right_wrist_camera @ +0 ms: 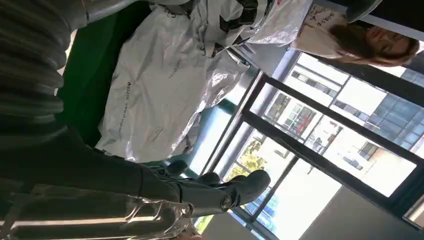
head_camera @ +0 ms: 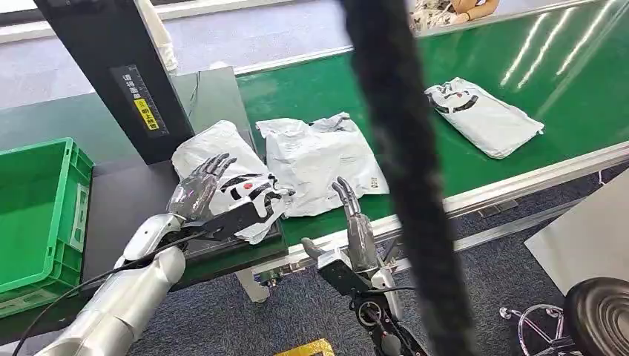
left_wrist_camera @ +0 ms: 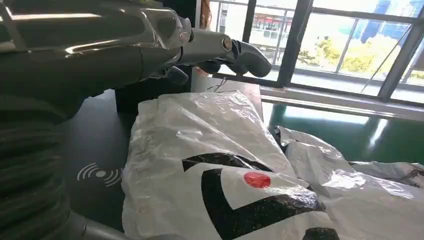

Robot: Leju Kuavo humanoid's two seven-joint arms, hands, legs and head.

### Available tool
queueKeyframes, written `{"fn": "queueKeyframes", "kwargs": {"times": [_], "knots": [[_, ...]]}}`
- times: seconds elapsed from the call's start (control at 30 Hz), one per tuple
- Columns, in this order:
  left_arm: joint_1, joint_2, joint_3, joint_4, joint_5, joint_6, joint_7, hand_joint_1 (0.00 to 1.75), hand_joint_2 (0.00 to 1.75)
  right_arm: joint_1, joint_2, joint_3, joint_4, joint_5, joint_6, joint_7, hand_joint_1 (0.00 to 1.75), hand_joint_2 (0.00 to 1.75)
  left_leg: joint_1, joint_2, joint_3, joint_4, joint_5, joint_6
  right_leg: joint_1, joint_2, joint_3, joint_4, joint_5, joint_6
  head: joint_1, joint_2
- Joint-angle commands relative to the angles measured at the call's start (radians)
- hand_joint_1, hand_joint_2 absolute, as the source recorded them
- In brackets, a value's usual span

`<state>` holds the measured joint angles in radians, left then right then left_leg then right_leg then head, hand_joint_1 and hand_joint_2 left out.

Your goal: Moved the parcel from conveyor to table for the left to box.

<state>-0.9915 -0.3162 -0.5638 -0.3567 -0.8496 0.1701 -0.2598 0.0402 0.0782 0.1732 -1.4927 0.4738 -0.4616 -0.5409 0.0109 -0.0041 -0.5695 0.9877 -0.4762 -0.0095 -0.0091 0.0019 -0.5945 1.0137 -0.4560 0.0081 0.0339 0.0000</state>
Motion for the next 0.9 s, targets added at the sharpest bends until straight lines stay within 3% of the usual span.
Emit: {"fn": "queueKeyframes", "kwargs": {"times": [0.03, 0.9], "knots": [[-0.028, -0.033, 0.044, 0.068, -0.001, -0.011, 0.020, 0.00, 1.75, -0.015, 0.019, -0.014, 0.009, -0.003, 0.012, 0.006, 0.00, 1.75, 0.000, 0.000, 0.001, 0.000, 0.000, 0.000, 0.000, 0.000, 0.001, 0.000, 0.000, 0.000, 0.000, 0.000], [0.129, -0.004, 0.262, 0.104, 0.040, 0.102, 0.031, 0.00, 1.75, -0.048, 0.057, -0.023, 0.023, 0.002, 0.058, 0.014, 0.00, 1.75, 0.000, 0.002, 0.002, -0.001, 0.000, 0.000, 0.000, 0.002, 0.002, -0.001, 0.000, 0.000, 0.000, 0.000]]}}
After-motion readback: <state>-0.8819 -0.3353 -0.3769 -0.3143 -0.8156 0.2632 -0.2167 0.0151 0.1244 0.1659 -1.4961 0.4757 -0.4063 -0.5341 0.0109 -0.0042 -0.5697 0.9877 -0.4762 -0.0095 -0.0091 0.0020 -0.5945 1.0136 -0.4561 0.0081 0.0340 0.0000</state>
